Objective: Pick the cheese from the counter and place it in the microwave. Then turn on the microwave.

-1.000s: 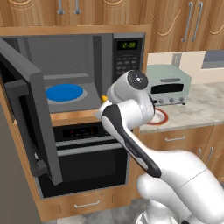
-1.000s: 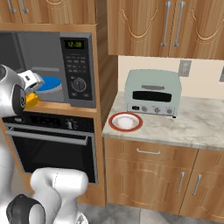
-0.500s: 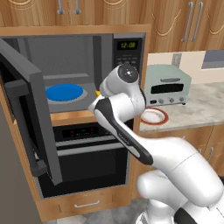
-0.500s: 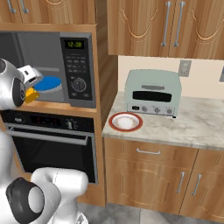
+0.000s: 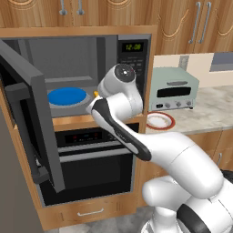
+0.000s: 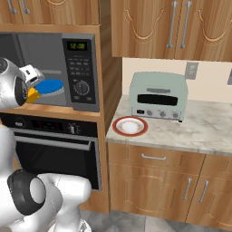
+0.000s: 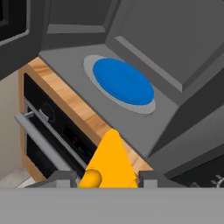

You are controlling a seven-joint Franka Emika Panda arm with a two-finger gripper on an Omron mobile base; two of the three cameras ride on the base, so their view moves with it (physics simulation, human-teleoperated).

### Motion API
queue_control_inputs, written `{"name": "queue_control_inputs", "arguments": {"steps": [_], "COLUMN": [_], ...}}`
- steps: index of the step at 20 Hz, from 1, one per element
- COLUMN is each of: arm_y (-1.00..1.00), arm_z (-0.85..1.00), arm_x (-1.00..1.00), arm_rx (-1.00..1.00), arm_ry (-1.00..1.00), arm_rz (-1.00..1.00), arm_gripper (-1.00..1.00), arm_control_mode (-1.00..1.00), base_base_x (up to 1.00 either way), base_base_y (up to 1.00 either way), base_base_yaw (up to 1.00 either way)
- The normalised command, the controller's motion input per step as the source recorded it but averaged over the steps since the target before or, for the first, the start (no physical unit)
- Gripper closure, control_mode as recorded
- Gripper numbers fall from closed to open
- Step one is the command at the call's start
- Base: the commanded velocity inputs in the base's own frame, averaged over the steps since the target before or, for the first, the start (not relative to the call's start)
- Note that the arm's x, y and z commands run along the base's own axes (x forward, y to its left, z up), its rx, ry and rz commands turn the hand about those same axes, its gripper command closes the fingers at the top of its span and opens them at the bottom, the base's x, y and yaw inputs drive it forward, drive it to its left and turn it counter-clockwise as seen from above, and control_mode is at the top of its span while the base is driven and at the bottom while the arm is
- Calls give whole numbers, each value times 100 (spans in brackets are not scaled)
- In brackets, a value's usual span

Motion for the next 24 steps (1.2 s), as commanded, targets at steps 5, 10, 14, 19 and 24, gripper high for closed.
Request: {"name": "queue_control_inputs", "arguments": {"steps": [5,10,14,19,24], "arm_y": [18,15,12,8,12], "arm_z": [0,0,0,0,0], "arm_x": [28,31,36,34,27], "arm_rx": [0,0,0,0,0], "arm_ry": [0,0,0,0,0], "arm_rz": [0,0,0,0,0], "arm_gripper": [100,100,100,100,100], "arm_control_mode": [-100,-100,-100,-100,-100], "base_base_x": [0,0,0,0,0], "base_base_y": [0,0,0,0,0], "base_base_yaw": [0,0,0,0,0]}}
